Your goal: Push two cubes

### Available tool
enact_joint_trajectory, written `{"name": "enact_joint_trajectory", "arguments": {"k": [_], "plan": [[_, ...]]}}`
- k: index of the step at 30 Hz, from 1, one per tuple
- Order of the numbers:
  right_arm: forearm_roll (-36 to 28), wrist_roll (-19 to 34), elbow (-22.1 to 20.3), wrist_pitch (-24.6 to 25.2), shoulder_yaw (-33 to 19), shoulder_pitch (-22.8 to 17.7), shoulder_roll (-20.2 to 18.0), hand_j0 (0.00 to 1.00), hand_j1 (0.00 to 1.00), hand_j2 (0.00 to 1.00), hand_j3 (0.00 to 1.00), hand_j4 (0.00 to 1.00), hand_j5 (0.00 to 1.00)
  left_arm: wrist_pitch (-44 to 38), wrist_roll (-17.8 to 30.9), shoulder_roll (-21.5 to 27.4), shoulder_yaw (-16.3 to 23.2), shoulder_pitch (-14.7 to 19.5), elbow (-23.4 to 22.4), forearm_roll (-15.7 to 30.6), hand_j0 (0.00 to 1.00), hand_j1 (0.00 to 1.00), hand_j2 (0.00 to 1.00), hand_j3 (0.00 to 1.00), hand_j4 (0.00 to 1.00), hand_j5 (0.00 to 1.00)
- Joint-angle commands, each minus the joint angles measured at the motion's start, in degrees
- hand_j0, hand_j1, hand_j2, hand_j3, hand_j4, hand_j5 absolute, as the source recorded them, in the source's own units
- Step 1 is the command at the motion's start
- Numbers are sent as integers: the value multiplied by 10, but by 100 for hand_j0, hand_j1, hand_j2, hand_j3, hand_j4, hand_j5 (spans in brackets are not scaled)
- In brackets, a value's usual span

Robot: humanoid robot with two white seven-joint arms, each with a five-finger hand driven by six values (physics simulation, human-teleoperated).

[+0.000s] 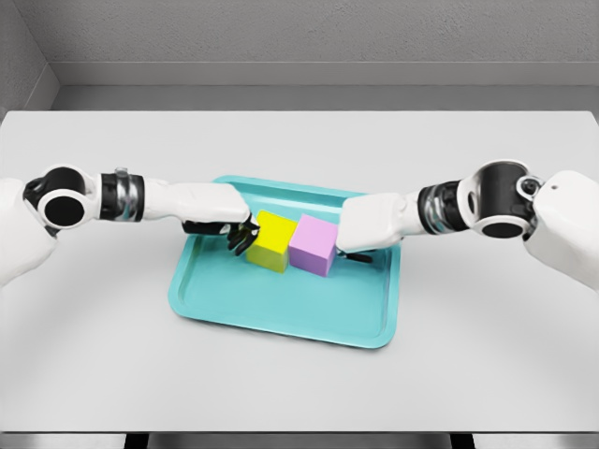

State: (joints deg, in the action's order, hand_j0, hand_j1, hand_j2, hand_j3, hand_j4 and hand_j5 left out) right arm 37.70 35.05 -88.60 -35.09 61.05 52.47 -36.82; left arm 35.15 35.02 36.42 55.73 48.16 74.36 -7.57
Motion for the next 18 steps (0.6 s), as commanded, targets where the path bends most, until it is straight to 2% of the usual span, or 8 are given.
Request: {"name": "enact_joint_trajectory", "arguments": {"k": [1, 4, 7, 10, 14, 16, 17, 18], "plan": [[-2, 0, 1, 1, -1, 1, 2, 11, 11, 11, 11, 11, 11, -1, 0, -3, 0, 0, -9, 5, 17, 17, 17, 17, 17, 17], [-3, 0, 11, 1, -24, 2, -29, 11, 11, 11, 11, 11, 11, -1, 0, -3, -1, 4, -9, 5, 17, 17, 17, 17, 17, 17], [-3, 0, 9, 1, -33, 4, -41, 12, 12, 12, 12, 12, 12, -1, 0, -7, -1, 4, -9, 5, 17, 17, 17, 17, 17, 17], [-15, 0, 7, 1, -81, 2, -59, 14, 14, 14, 14, 14, 14, -1, 0, -7, -1, 11, -9, 6, 18, 18, 18, 18, 18, 18], [-90, 0, -3, 1, -130, -4, -95, 15, 15, 15, 15, 15, 15, -1, 0, 27, -1, 33, -5, 58, 20, 20, 20, 20, 20, 20], [-125, 0, -7, 1, -132, -5, -99, 16, 16, 16, 16, 16, 16, -1, 0, 44, 3, 23, 43, 67, 20, 20, 20, 20, 20, 20], [-137, 0, -11, 1, -138, -5, -101, 17, 17, 17, 17, 17, 17, -1, 0, 46, 3, -5, 61, 64, 20, 20, 20, 20, 20, 20], [-139, 0, -14, 1, -138, -6, -101, 17, 17, 17, 17, 17, 17, -1, 0, 44, 3, -14, 62, 63, 19, 19, 19, 19, 19, 19]]}}
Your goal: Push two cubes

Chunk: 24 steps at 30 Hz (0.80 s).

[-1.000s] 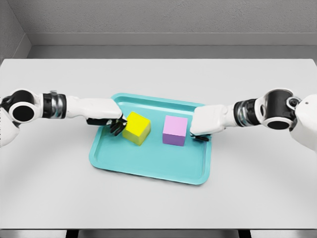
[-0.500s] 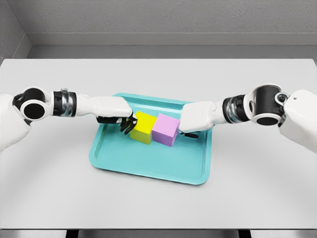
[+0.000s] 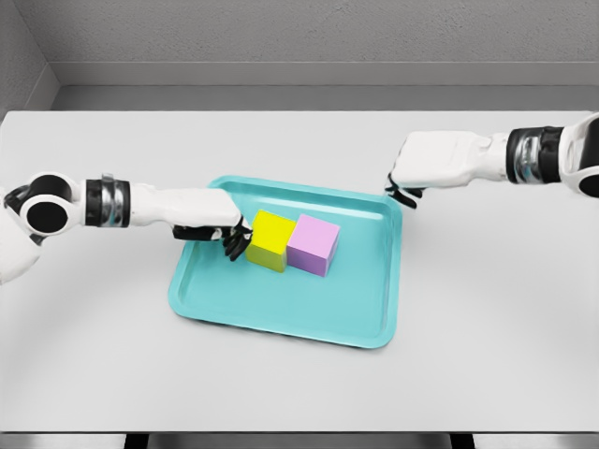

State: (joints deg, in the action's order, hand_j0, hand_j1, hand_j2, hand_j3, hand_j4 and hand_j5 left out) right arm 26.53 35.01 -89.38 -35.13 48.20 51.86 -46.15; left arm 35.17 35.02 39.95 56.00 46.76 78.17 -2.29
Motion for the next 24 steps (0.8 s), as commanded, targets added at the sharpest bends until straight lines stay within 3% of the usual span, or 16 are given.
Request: {"name": "enact_joint_trajectory", "arguments": {"k": [1, 8, 10, 11, 12, 13, 15, 24], "plan": [[-28, 0, -6, 1, -11, 0, -9, 17, 17, 17, 17, 17, 17, -2, 0, 7, 1, 0, 24, 10, 19, 19, 19, 19, 19, 19], [-39, 0, -6, 1, -14, -1, -10, 20, 20, 20, 20, 20, 20, -2, 0, -1, 1, -24, 16, -7, 19, 19, 19, 19, 19, 19], [-40, 0, -6, 1, -60, -18, -20, 23, 23, 23, 23, 23, 23, -2, 0, -9, 2, -25, 15, -11, 19, 19, 19, 19, 19, 19], [-40, 0, -4, 1, -91, -32, -23, 43, 43, 43, 43, 43, 43, -2, 0, -10, 2, -25, 15, -12, 19, 19, 19, 19, 19, 19], [-65, 0, 1, 1, -154, -59, -24, 77, 77, 77, 77, 77, 77, -2, 0, -18, 1, -27, 3, -18, 19, 19, 19, 19, 19, 19], [-102, 0, 0, 1, -182, -72, -37, 100, 100, 100, 100, 100, 100, -2, 0, -28, 2, -27, -11, -23, 19, 19, 19, 19, 19, 19], [-120, 0, 0, 1, -182, -77, -54, 100, 100, 100, 100, 100, 100, -2, 0, -33, 2, -28, -16, -27, 19, 19, 19, 19, 19, 19], [-120, 0, -1, 1, -179, -82, -61, 100, 100, 100, 100, 100, 100, -2, 0, -34, 1, -25, -14, -24, 20, 20, 20, 20, 20, 20]]}}
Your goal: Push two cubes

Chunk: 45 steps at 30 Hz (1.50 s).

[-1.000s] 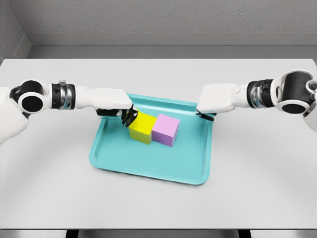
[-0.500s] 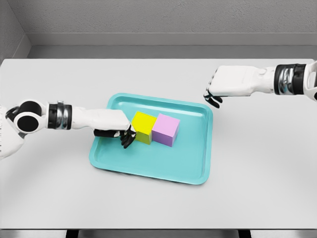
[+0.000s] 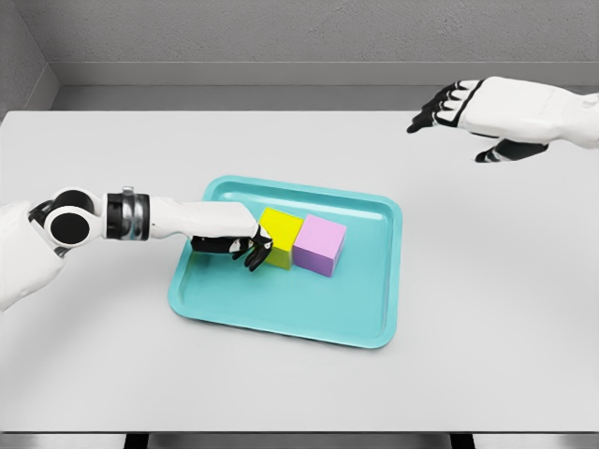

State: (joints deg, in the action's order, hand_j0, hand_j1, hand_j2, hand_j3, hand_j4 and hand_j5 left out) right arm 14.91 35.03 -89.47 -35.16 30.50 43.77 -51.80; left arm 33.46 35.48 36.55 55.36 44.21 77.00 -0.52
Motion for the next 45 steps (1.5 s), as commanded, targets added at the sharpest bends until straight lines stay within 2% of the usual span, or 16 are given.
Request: {"name": "enact_joint_trajectory", "arguments": {"k": [1, 3, 8, 11, 16, 18, 19, 22, 25, 27, 29, 39, 40, 41, 42, 45], "plan": [[-4, 0, 0, 2, -2, 0, -7, 100, 100, 100, 100, 100, 100, 15, -5, 3, 7, 0, 0, -41, 20, 20, 20, 20, 20, 20], [-4, 0, 0, 2, -2, -1, -7, 100, 100, 100, 100, 100, 100, 15, -5, 9, 7, 2, 2, -30, 20, 20, 20, 20, 20, 20], [-6, 0, 0, 2, -2, -2, -15, 100, 100, 100, 100, 100, 100, 15, -5, 63, -1, 8, 19, 39, 23, 23, 23, 23, 23, 23], [-20, 0, 0, 2, -3, -5, -17, 100, 100, 100, 100, 100, 100, 15, -5, 85, -25, 9, 19, 62, 27, 27, 27, 27, 27, 27], [-20, 0, -1, 2, -5, -4, -19, 100, 100, 100, 100, 100, 100, 15, -5, 76, -25, 6, 9, 58, 27, 27, 27, 27, 27, 27], [-21, 0, -1, 2, -5, -3, -19, 100, 100, 100, 100, 100, 100, 15, -5, 34, -24, 4, -40, 54, 26, 26, 26, 26, 26, 26], [-33, 0, -2, 2, -5, 0, -19, 100, 100, 100, 100, 100, 100, 15, -5, 12, -24, 5, -58, 32, 26, 26, 26, 26, 26, 26], [-38, 0, -4, 2, -5, 7, -35, 100, 100, 100, 100, 100, 100, 15, -5, -13, -22, 4, -70, 9, 26, 26, 26, 26, 26, 26], [-38, 0, -4, 2, -7, 11, -64, 100, 100, 100, 100, 100, 100, 15, -5, -13, -20, 3, -70, 9, 26, 26, 26, 26, 26, 26], [-101, 0, -4, 2, -11, 11, -99, 100, 100, 100, 100, 100, 100, 15, -5, -13, -20, 3, -69, 9, 26, 26, 26, 26, 26, 26], [-101, 0, -4, 2, -11, 13, -114, 100, 100, 100, 100, 100, 100, 15, -5, -13, -20, 3, -66, 9, 26, 26, 26, 26, 26, 26], [-101, 0, -5, 2, -9, -3, -111, 100, 100, 100, 100, 100, 100, 15, -5, -20, -22, 12, -70, 17, 26, 26, 26, 26, 26, 26], [-98, 0, -14, 2, -3, -5, -105, 100, 100, 100, 100, 100, 100, 15, -5, -18, -24, 14, -70, 17, 26, 26, 26, 26, 26, 26], [-96, 0, -44, 2, 7, -5, -102, 100, 100, 100, 100, 100, 100, 15, -5, -13, -25, 21, -69, 24, 27, 27, 27, 27, 27, 27], [-95, 0, -59, 2, 33, -5, -101, 100, 100, 100, 100, 100, 100, 15, -5, -5, -25, 26, -67, 41, 27, 27, 27, 27, 27, 27], [-93, 0, -61, 2, 41, 0, -105, 100, 100, 100, 100, 100, 100, 15, -5, 21, -25, 34, -62, 52, 27, 27, 27, 27, 27, 27]]}}
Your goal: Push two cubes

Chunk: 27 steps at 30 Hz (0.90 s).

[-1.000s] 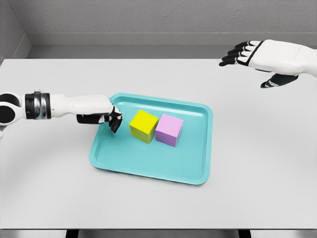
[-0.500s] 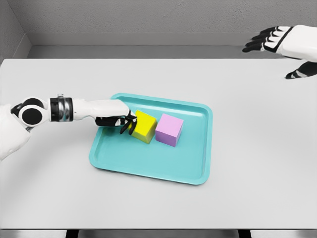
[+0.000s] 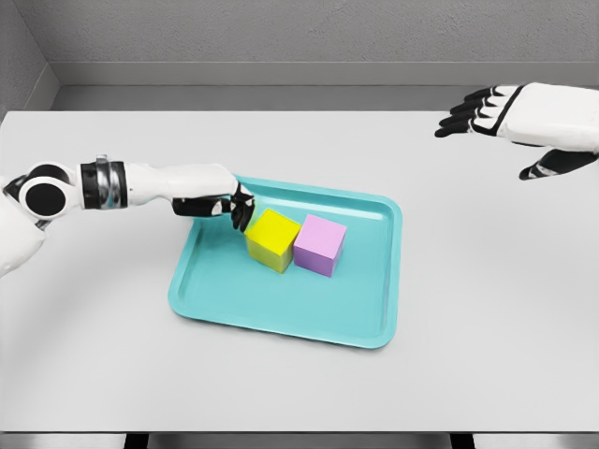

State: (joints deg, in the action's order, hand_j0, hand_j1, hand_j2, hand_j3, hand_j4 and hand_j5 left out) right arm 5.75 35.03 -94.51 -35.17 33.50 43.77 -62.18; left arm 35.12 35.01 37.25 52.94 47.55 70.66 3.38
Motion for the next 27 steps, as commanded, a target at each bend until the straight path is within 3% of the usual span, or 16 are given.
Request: {"name": "enact_joint_trajectory", "arguments": {"k": [1, 3, 5, 8, 13, 21, 27], "plan": [[-1, 0, -10, 2, 11, 0, -2, 100, 100, 100, 100, 100, 100, -1, 0, 20, 1, -1, 3, 9, 27, 27, 27, 27, 27, 27], [-2, 0, -10, 2, 10, -1, -2, 100, 100, 100, 100, 100, 100, -1, 0, 21, 10, -9, 4, -28, 26, 26, 26, 26, 26, 26], [-2, 0, -12, 2, 10, -3, -2, 100, 100, 100, 100, 100, 100, -1, 0, 43, 15, -16, 48, -57, 23, 23, 23, 23, 23, 23], [-1, 0, -15, 2, 10, -4, -8, 100, 100, 100, 100, 100, 100, -1, 0, 41, 15, -22, 39, -61, 20, 20, 20, 20, 20, 20], [22, 0, -28, 2, 10, -8, -11, 100, 100, 100, 100, 100, 100, -1, 0, 27, 15, -25, 32, -112, 20, 20, 20, 20, 20, 20], [22, 0, -36, 2, 7, -10, -36, 100, 100, 100, 100, 100, 100, -1, 0, 4, 20, -38, 20, -148, 20, 20, 20, 20, 20, 20], [22, 0, -38, 2, 6, -11, -36, 100, 100, 100, 100, 100, 100, -1, 0, -8, 21, -38, 20, -150, 20, 20, 20, 20, 20, 20]]}}
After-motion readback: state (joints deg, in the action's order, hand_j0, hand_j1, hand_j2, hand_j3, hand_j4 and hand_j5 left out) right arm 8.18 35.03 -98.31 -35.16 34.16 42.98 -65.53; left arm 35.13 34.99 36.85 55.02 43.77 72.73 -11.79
